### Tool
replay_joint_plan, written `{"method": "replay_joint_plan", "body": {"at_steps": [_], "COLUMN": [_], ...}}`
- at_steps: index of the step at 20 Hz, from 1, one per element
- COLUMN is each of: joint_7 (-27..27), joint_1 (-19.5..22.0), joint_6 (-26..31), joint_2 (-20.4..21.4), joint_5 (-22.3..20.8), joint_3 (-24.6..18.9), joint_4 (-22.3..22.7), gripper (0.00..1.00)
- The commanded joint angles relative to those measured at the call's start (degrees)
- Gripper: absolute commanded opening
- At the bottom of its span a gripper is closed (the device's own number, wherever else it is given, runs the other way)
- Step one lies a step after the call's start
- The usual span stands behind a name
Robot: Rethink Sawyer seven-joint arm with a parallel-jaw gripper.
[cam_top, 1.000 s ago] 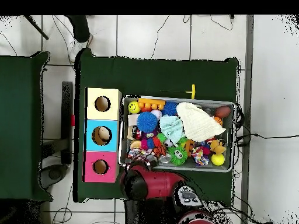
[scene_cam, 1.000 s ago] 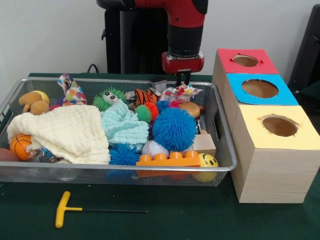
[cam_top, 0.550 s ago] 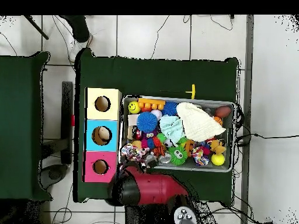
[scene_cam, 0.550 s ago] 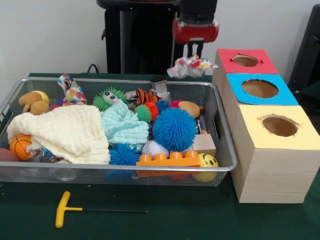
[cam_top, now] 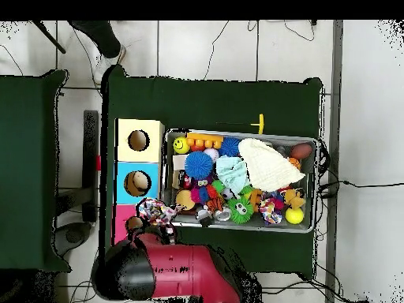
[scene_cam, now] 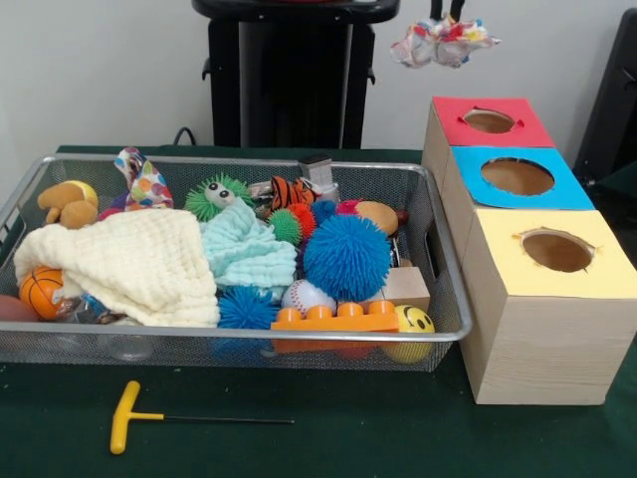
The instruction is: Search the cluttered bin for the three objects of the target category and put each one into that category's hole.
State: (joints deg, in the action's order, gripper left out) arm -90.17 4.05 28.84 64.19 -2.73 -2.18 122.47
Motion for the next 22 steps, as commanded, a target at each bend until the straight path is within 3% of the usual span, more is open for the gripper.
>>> {"method": "replay_joint_plan", "body": {"at_steps": [1,6,12,18,22], "joint_7": [-10.54,-12.33,-15.18,-16.30,-17.20], "joint_1": [-1.64,-3.69,-6.28,-8.84,-10.47], "joint_6": [0.83,-2.36,-4.92,-1.75,-0.70], "joint_2": [-0.83,-4.79,-7.58,-8.76,-11.12], "joint_5": [2.02,1.90,2.98,4.67,5.03], "joint_3": [-2.15,-1.15,0.69,2.85,5.38], "joint_4": [-4.89,-8.34,-9.51,-10.67,-13.95], "gripper": [0.00,0.00,0.00,0.00,0.00]}}
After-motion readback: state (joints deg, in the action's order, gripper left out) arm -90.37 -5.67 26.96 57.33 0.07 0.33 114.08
